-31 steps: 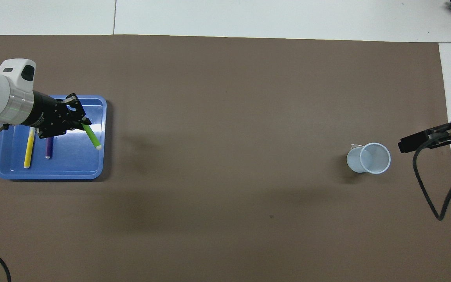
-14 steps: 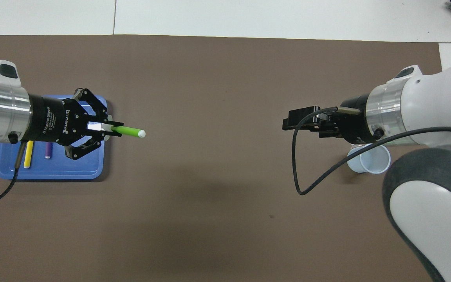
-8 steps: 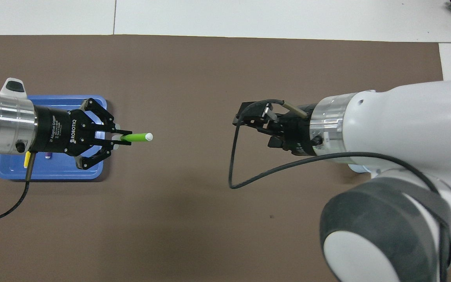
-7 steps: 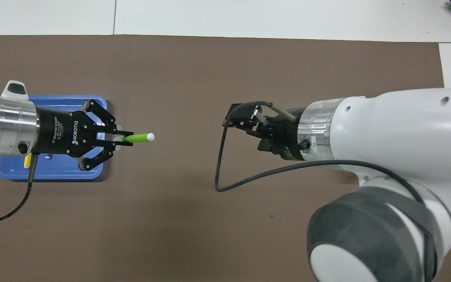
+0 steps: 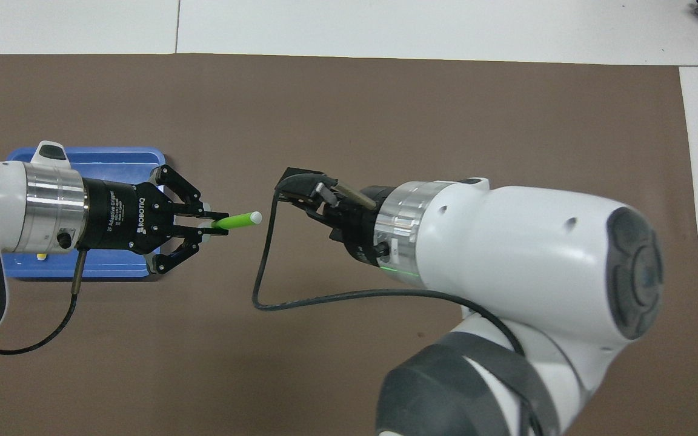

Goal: Transfer and insert pens with both arms
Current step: 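Grasp the green pen tip with the right gripper, open the left gripper, then carry the green pen to the cup while the left gripper returns, then drop the green pen into the white cup with the right gripper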

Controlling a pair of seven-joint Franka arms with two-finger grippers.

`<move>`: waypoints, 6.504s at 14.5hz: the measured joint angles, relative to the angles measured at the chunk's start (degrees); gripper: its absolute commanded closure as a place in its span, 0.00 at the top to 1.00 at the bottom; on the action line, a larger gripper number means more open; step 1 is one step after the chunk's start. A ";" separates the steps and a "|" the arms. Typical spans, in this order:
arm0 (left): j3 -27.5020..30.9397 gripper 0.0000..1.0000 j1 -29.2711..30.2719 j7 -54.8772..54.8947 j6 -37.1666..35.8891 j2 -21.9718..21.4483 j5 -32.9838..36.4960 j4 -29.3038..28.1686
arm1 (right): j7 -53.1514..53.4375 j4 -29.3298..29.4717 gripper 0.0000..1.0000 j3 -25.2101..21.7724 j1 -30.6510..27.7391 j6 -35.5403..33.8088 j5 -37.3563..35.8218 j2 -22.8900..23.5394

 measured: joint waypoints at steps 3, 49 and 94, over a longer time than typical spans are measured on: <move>0.03 0.00 -0.11 -0.79 0.02 -0.01 -0.03 -0.01 | 0.55 -0.05 1.00 0.12 4.84 6.83 0.00 3.23; 0.63 0.58 -3.21 18.24 -2.18 -1.09 7.78 -0.30 | -24.90 -1.49 0.00 -0.63 -3.54 -0.72 0.00 4.10; 1.76 0.62 19.36 98.56 27.38 21.90 45.35 -5.81 | -77.51 -17.04 1.00 -0.50 -35.58 -13.82 -30.04 -0.13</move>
